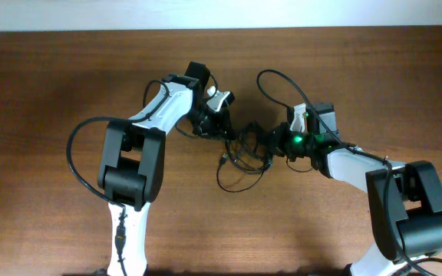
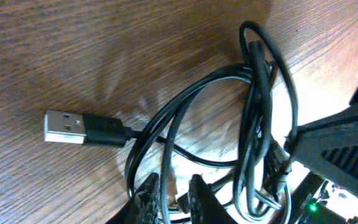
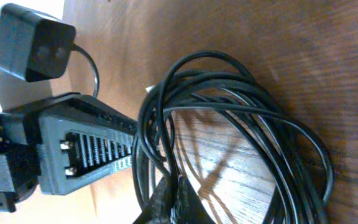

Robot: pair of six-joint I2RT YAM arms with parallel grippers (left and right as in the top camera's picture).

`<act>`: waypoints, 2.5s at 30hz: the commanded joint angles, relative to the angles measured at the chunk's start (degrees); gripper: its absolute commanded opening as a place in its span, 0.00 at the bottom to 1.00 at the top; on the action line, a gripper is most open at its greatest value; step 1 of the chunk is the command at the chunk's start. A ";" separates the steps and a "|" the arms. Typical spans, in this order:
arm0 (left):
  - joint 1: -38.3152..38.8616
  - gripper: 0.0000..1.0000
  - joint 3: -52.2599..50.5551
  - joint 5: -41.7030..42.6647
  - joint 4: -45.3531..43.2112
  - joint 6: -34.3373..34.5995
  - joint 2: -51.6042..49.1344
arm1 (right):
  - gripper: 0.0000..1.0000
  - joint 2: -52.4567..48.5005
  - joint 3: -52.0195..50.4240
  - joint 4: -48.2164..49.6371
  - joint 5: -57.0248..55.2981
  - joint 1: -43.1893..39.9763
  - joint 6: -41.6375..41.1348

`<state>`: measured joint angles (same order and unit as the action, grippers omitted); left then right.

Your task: Untangle cables

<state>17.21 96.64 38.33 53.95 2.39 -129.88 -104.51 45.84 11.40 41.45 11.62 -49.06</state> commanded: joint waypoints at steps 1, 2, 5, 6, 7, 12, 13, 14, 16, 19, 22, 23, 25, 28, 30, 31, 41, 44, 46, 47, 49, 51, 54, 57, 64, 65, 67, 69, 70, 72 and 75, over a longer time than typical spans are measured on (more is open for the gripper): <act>-0.02 0.21 0.90 2.29 0.11 -1.14 -0.63 | 0.04 0.96 0.20 0.59 1.64 0.31 0.61; -0.02 0.22 0.90 2.49 0.11 -1.16 -0.63 | 0.04 0.96 0.20 1.07 1.99 0.31 0.68; -0.02 0.25 0.90 8.35 0.79 -4.90 -0.63 | 0.04 0.96 0.20 1.27 -0.09 0.31 0.79; -0.02 0.28 0.90 11.02 1.01 -6.43 -0.63 | 0.04 0.96 0.20 1.25 -0.79 0.31 0.79; -0.02 0.28 0.90 11.02 0.98 -6.40 -0.63 | 0.04 0.96 0.20 1.25 -0.79 0.31 0.79; -0.07 0.25 0.90 12.50 1.22 -6.40 -0.63 | 0.04 0.96 0.20 1.22 -0.79 0.31 0.81; -0.15 0.26 0.90 12.50 1.25 -6.40 -0.63 | 0.04 0.96 0.20 1.22 -0.79 0.31 0.81; -0.35 0.27 0.90 12.50 1.42 -6.40 -0.63 | 0.04 0.96 0.20 1.20 -0.76 0.31 0.83; -1.53 0.27 0.90 12.55 1.66 -6.38 -0.63 | 0.04 0.96 0.17 0.81 -0.76 0.31 0.83; -3.30 0.30 0.90 14.69 2.54 -6.38 -0.63 | 0.04 0.96 0.17 0.79 -0.76 0.33 0.83; -2.84 0.33 0.90 14.93 2.49 -6.38 -0.63 | 0.04 0.96 0.17 0.79 -0.74 0.37 0.81; -2.16 0.33 0.90 14.88 2.32 -6.38 -0.63 | 0.04 0.96 0.20 0.79 -0.76 0.37 0.83; -0.98 0.33 0.90 14.88 1.36 -6.36 -0.63 | 0.04 0.96 0.20 0.79 -0.76 0.37 0.83; 0.66 0.32 0.90 14.56 0.72 -6.36 -0.63 | 0.04 0.96 0.17 0.79 -0.76 0.37 0.83; 0.92 0.31 0.90 13.77 0.52 -6.36 -0.63 | 0.04 0.96 0.20 0.79 -0.76 0.37 0.83; 0.92 0.30 0.90 13.70 0.50 -6.36 -0.66 | 0.04 0.96 0.17 0.79 -0.76 0.37 0.83; 1.53 0.21 0.90 10.05 -0.15 -3.87 -1.60 | 0.04 0.96 0.17 0.79 -0.74 0.37 0.81; 1.55 0.15 0.90 9.77 -0.35 -3.91 -1.62 | 0.04 0.96 0.17 0.79 -0.74 0.37 0.79; 1.53 0.15 0.90 8.85 -0.33 -3.89 -1.62 | 0.04 0.96 0.20 0.81 -0.72 0.37 0.79; 1.55 0.12 0.90 8.28 -0.35 -3.89 -1.64 | 0.04 0.96 0.20 0.83 -0.72 0.35 0.79; 1.53 0.00 0.90 8.09 -0.37 -3.96 -1.64 | 0.04 0.96 0.20 2.84 1.36 0.11 0.57; 1.49 0.00 0.90 6.64 -0.42 -5.64 -1.64 | 0.04 0.98 0.20 9.77 8.26 -1.16 -1.22; 1.51 0.00 0.90 6.84 -0.44 -7.06 -1.64 | 0.04 0.98 0.20 13.25 10.86 -4.35 -5.46; 1.49 0.00 0.90 6.84 -0.44 -7.28 -1.64 | 0.04 0.96 0.20 10.29 10.36 -9.55 -4.11; 1.49 0.00 0.90 6.86 -0.55 -7.28 -1.64 | 0.04 0.96 0.17 -10.84 -1.14 -17.27 9.81; 1.49 0.00 0.90 6.84 -0.55 -7.28 -1.64 | 0.04 0.96 0.20 -14.36 -5.42 -17.27 12.90; 1.49 0.00 0.90 6.91 -0.55 -7.58 -1.64 | 0.04 0.96 0.20 -17.22 -8.76 -17.27 14.95; 1.38 0.00 0.90 11.61 -0.46 -10.97 -1.64 | 0.04 0.98 0.20 -17.81 -8.81 -17.27 15.85; 1.38 0.00 0.90 13.51 -0.24 -12.61 -1.62 | 0.12 1.01 0.26 -17.29 -7.34 -17.29 15.87; 1.38 0.00 0.90 15.34 0.13 -14.19 -1.62 | 0.28 1.75 1.44 -16.35 0.26 -17.44 17.35; 1.38 0.00 0.90 15.67 0.15 -14.56 -1.62 | 0.45 6.43 4.98 -16.70 9.86 -17.09 18.64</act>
<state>18.63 96.64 51.29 53.95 -9.93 -130.41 -103.00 48.07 -5.61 44.21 -5.58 -32.29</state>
